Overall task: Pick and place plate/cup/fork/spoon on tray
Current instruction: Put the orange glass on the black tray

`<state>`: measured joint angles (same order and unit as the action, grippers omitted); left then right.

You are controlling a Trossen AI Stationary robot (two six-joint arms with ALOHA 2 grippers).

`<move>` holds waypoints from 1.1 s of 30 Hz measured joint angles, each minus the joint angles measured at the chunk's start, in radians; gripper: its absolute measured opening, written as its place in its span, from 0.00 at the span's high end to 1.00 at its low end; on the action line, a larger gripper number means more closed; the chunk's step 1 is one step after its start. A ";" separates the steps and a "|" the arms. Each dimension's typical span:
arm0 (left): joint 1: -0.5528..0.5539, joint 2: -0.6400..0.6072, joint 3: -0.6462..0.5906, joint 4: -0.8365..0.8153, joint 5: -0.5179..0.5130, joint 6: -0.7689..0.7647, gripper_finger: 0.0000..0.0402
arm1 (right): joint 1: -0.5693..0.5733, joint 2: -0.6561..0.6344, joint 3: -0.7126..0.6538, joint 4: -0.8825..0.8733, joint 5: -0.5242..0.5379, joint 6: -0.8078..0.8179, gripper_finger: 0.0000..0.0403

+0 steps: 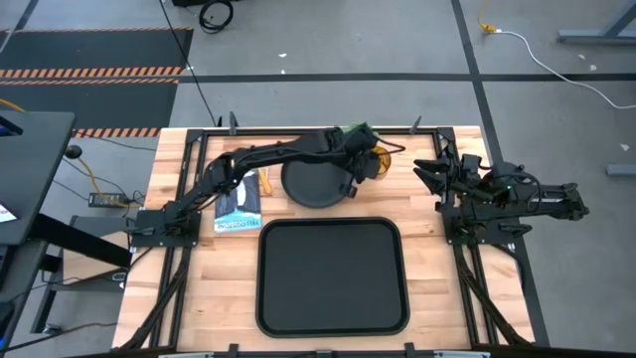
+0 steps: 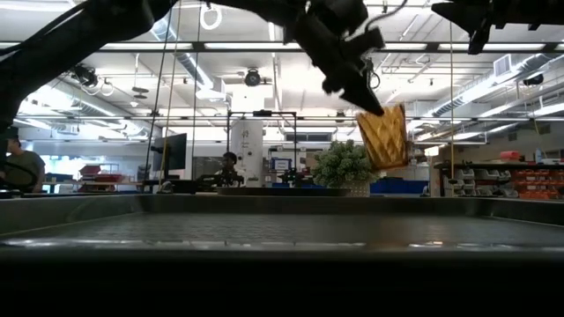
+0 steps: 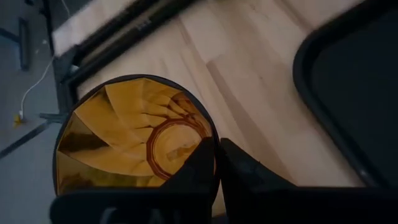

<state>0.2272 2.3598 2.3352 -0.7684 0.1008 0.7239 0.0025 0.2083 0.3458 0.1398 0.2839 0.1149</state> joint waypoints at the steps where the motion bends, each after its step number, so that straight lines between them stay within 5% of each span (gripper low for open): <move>1: -0.001 -0.001 0.019 -0.019 0.001 -0.015 0.96 | 0.000 -0.005 0.000 0.000 -0.013 -0.002 0.70; 16: -0.096 -0.089 -0.006 -0.188 0.011 -0.164 0.96 | 0.000 -0.112 0.001 -0.036 -0.059 -0.016 0.70; 33: -0.215 -0.115 -0.006 -0.297 0.039 -0.191 0.96 | 0.000 -0.177 0.000 -0.154 0.019 0.066 0.70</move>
<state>0.0119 2.2448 2.3291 -1.0653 0.1402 0.5332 0.0026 0.0316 0.3462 -0.0139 0.3027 0.1809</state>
